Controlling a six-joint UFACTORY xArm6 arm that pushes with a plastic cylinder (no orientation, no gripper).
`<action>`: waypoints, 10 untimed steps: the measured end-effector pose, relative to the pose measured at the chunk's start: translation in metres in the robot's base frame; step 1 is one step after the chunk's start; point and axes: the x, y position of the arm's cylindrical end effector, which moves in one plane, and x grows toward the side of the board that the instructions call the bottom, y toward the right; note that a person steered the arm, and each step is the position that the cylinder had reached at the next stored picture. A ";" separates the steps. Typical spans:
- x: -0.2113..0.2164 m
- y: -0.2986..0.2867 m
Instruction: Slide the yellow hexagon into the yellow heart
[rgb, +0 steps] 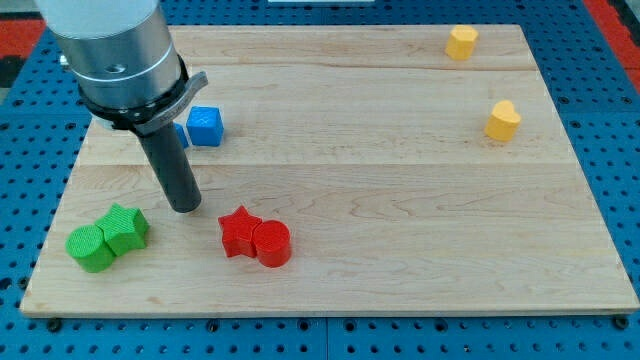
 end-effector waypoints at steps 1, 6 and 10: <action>0.000 0.009; -0.058 0.363; -0.190 0.273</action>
